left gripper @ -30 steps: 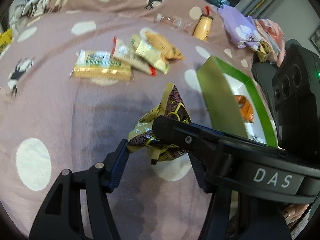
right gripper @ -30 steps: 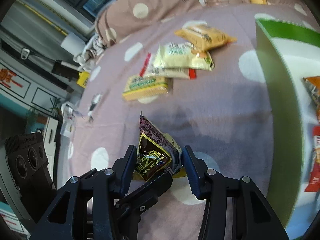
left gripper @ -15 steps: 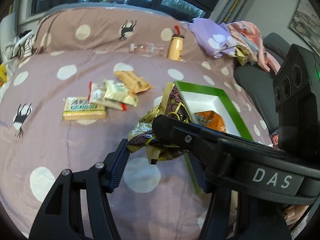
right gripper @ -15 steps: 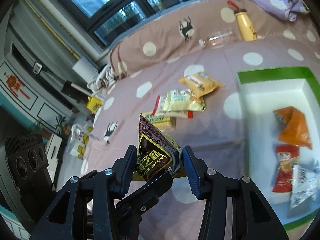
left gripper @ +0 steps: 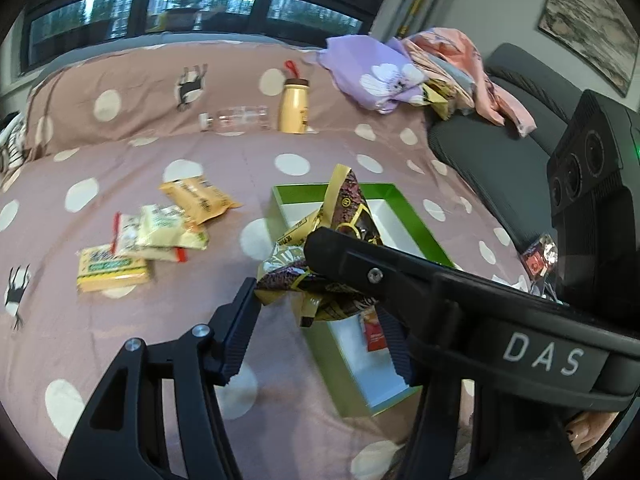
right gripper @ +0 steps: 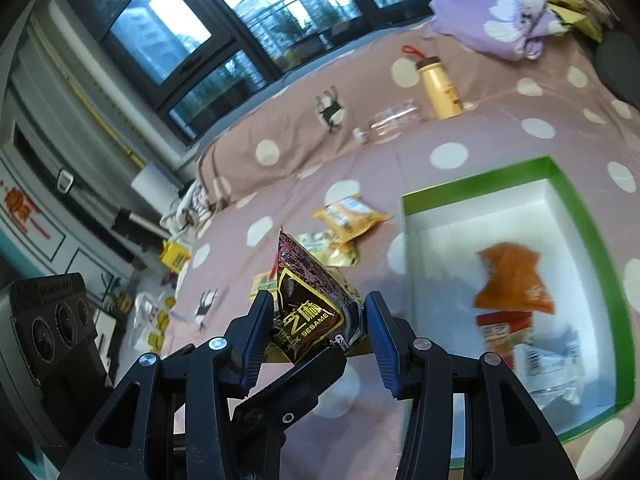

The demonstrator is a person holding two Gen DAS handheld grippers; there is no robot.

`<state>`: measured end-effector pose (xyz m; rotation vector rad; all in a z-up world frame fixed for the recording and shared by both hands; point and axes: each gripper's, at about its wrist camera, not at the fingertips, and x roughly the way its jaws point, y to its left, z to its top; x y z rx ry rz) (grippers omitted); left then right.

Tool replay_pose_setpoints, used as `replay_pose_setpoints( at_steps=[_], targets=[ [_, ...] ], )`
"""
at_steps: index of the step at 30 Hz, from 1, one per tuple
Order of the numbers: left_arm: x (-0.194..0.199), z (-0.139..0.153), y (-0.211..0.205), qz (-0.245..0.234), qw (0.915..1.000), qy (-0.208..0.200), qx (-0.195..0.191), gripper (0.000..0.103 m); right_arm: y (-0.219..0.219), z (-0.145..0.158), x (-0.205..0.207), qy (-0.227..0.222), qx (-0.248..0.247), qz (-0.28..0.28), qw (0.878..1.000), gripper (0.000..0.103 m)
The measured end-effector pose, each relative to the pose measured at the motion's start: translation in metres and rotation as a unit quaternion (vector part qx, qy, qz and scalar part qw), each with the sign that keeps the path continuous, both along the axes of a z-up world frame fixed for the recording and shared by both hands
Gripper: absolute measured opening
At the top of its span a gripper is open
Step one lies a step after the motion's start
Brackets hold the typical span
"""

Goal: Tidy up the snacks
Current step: 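Lift the yellow-black bag and carry it over the green box, then lower the yellow-black bag into the box and open the right gripper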

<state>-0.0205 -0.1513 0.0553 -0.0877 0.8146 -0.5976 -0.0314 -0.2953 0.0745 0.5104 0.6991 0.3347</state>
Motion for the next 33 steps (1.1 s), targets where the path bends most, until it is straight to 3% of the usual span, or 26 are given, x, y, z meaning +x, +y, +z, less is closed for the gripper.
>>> replay_pose_setpoints(
  at_steps=[13,22,33],
  targets=[
    [0.029,-0.009,-0.063,-0.045,0.9989,0.006,0.011,0.056,-0.061,-0.016,0.014,0.011,0.034,-0.056,0.998,0.051],
    [0.057,-0.03,-0.099,-0.062,0.9972,0.027,0.033,0.054,-0.097,-0.043,0.04,0.034,0.066,-0.074,0.994,0.051],
    [0.074,-0.055,-0.118,-0.062,0.9951,0.056,0.054,0.053,-0.118,-0.075,0.063,0.072,0.097,-0.084,0.989,0.051]
  ],
)
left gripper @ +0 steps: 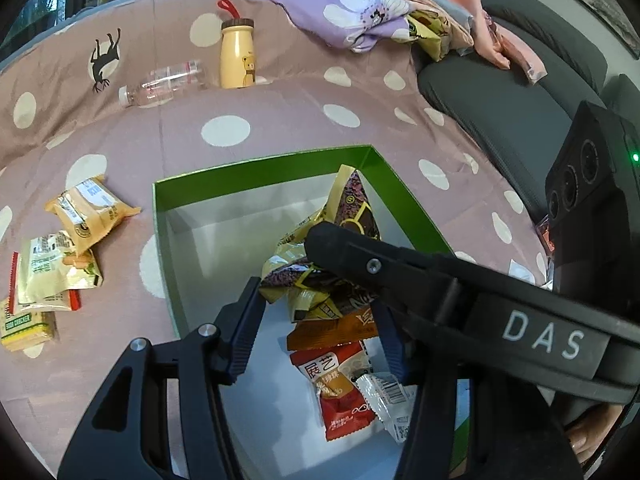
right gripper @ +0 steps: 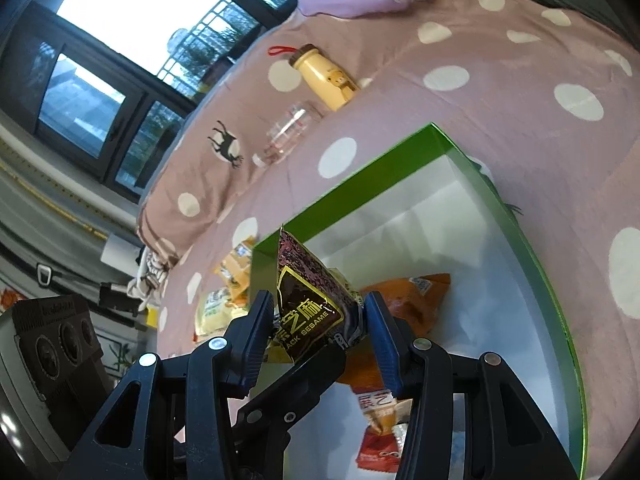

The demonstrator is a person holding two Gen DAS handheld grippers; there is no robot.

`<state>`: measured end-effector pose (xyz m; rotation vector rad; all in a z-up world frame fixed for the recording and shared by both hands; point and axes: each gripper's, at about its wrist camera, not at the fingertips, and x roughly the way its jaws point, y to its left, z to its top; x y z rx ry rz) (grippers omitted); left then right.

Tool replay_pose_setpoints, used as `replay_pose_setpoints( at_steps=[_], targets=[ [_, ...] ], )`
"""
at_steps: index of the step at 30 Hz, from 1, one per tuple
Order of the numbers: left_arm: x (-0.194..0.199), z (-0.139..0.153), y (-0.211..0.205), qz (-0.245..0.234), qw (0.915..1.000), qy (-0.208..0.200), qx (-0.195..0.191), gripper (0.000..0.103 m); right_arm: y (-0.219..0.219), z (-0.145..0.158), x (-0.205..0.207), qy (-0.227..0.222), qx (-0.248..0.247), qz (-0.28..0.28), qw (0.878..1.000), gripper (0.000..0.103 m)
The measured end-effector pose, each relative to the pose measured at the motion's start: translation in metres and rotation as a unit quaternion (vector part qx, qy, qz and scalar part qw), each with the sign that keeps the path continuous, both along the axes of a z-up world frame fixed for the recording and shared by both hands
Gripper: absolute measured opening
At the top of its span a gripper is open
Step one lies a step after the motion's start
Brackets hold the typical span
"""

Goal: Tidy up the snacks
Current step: 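Lower the yellow-black bag into the box and open the right gripper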

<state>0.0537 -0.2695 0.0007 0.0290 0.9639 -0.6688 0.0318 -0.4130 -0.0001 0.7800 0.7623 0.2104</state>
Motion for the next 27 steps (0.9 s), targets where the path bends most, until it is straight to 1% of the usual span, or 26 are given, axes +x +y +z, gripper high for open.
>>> replay_pose_setpoints(
  at_steps=[14,20,27],
  targets=[
    [0.0,0.0,0.001,0.006,0.9999,-0.01,0.012,0.053,-0.001,-0.005,0.001,-0.007,0.008,0.0,1.0,0.051],
    [0.0,0.005,0.008,0.016,0.9995,-0.022,0.019,0.053,0.006,0.0,0.003,-0.023,0.01,0.011,1.0,0.051],
    [0.006,-0.001,0.013,0.027,0.9992,-0.014,0.028,0.053,0.012,-0.005,0.011,-0.019,0.02,0.022,0.999,0.051]
  ],
)
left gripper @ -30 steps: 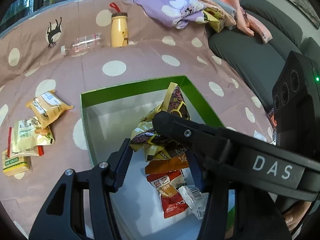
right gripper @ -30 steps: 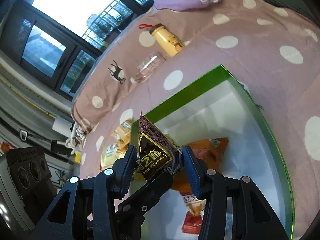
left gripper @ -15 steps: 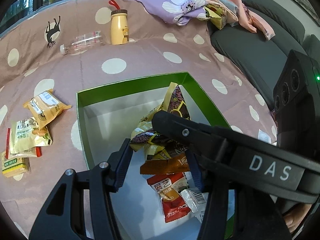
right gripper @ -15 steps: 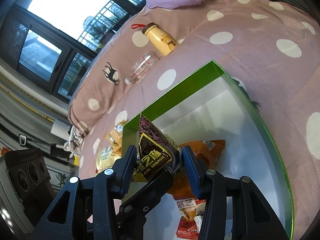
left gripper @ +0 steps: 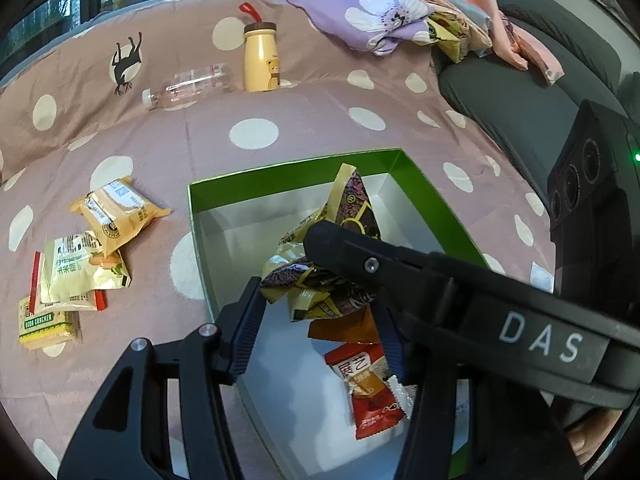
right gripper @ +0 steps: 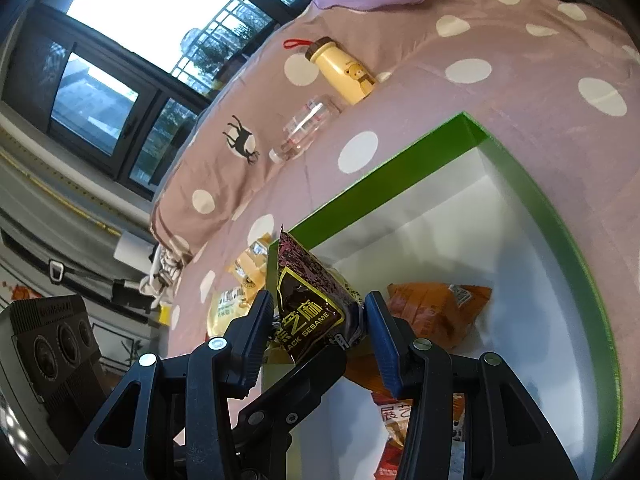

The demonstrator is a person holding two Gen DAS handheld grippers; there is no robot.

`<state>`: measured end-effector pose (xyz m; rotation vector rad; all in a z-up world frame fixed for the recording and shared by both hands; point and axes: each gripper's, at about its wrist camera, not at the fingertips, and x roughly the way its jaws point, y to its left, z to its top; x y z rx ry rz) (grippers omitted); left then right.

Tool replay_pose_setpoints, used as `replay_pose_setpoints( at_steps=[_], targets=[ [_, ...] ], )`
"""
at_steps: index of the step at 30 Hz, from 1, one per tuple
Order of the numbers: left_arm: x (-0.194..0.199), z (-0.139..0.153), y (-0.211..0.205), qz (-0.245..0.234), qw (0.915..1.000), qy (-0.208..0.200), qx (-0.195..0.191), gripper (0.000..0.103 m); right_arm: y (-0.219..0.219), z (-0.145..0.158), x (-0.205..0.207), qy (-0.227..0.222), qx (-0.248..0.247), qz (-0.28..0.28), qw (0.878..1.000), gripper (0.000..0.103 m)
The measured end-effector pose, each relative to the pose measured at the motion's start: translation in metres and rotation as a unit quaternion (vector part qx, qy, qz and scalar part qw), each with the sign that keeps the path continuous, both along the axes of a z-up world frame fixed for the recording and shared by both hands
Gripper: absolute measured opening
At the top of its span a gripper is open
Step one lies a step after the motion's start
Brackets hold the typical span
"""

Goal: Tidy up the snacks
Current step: 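Lower the yellow-black bag into the box and open the right gripper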

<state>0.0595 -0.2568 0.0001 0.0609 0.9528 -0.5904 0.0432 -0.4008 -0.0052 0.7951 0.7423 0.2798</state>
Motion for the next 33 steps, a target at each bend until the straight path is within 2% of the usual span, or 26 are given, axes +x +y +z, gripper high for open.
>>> replay_pose_setpoints(
  at_steps=[9,23,30,33],
  targets=[
    [0.004,-0.005,0.0,0.003,0.9999,0.013,0.001,0.053,0.001,-0.006,0.003,0.008,0.001,-0.002,1.0,0.051],
    [-0.003,-0.008,-0.016,-0.015,0.9995,0.023,-0.013,0.053,-0.007,-0.006,-0.006,0.032,-0.035,-0.046,0.998,0.051],
    [-0.003,-0.003,-0.011,-0.011,0.9999,0.011,-0.003,0.054,-0.005,-0.002,-0.008,0.014,-0.03,-0.038,0.999,0.051],
    [0.001,-0.006,-0.005,-0.003,0.9996,0.027,-0.005,0.055,-0.002,-0.004,-0.006,0.012,-0.026,-0.031,0.999,0.051]
  ],
)
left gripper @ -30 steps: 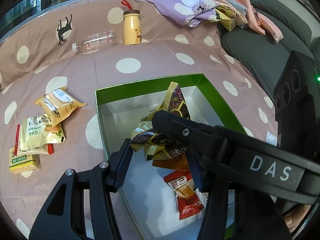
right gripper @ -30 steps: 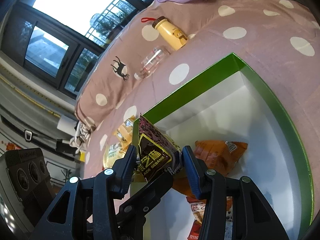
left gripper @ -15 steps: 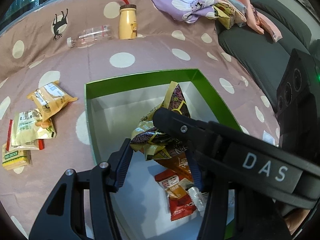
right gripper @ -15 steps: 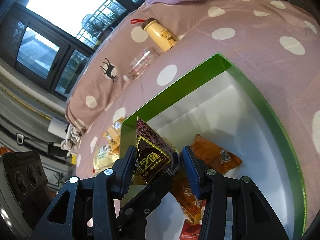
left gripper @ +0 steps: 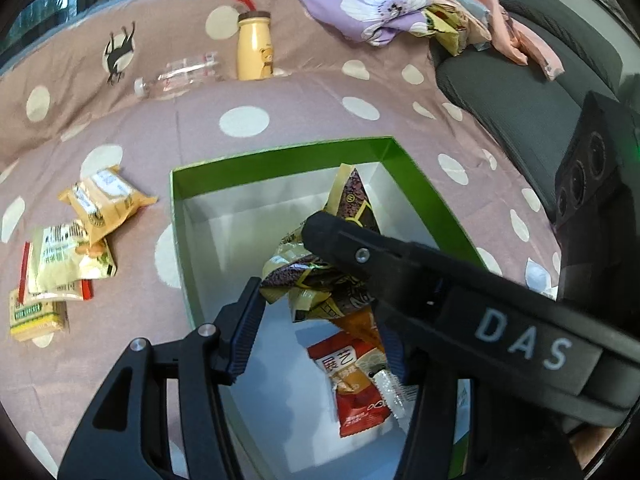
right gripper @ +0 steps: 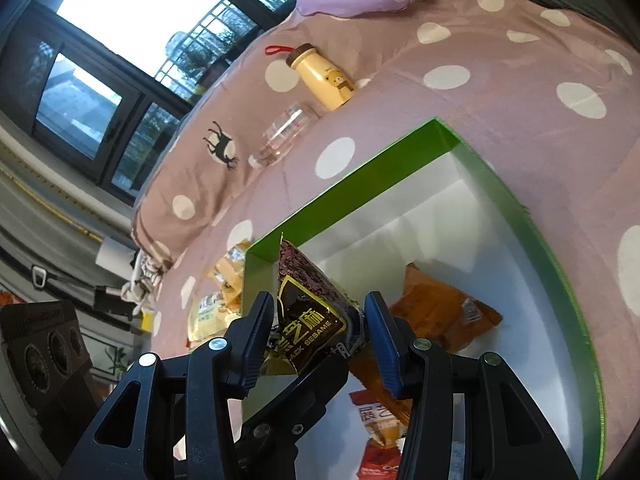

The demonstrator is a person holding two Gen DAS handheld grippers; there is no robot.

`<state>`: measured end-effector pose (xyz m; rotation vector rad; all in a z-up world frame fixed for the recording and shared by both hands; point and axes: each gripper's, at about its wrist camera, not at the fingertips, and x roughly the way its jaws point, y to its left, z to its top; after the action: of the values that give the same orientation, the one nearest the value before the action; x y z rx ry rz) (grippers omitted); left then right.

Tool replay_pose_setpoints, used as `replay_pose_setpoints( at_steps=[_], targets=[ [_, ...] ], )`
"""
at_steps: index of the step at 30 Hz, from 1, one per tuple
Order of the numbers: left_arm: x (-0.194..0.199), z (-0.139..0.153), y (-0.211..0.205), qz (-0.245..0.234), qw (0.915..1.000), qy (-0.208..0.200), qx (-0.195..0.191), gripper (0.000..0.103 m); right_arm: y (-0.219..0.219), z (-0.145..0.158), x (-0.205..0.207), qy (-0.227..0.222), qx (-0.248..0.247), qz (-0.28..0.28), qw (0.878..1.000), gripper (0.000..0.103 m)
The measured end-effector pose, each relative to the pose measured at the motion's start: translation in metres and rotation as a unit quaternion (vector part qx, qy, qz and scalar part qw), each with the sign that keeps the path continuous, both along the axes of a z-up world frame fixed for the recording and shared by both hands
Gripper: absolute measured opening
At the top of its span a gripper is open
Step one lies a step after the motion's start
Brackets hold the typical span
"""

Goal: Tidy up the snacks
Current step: 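Lower the yellow-black bag into the box and open the right gripper, then withdraw the right gripper and move it to the yellow bread packet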

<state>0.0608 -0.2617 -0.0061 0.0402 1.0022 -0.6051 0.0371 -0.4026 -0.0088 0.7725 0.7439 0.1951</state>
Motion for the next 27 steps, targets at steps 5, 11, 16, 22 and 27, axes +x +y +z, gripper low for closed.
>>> replay_pose_setpoints(
  at_steps=[5,11,16,22,27],
  targets=[
    [0.001,0.0,0.007,0.006,0.9997,0.017,-0.014,0.057,0.002,0.002,-0.001,-0.003,-0.001,0.0,1.0,0.052],
    [-0.001,0.007,0.021,0.01,0.9994,0.024,-0.024,0.068,0.004,0.01,-0.011,-0.013,-0.018,-0.013,1.0,0.073],
    [-0.009,0.021,0.041,0.018,0.9993,0.014,-0.028,0.076,0.007,0.016,-0.02,-0.018,-0.021,-0.017,0.999,0.078],
    [-0.019,0.037,0.072,0.039,0.9985,-0.002,-0.038,0.08,0.021,0.032,-0.032,-0.022,-0.045,-0.019,0.999,0.083],
    [-0.026,0.049,0.103,0.064,0.9963,-0.007,-0.058,0.085,0.039,0.049,-0.042,-0.031,-0.068,-0.013,0.997,0.086]
  ],
)
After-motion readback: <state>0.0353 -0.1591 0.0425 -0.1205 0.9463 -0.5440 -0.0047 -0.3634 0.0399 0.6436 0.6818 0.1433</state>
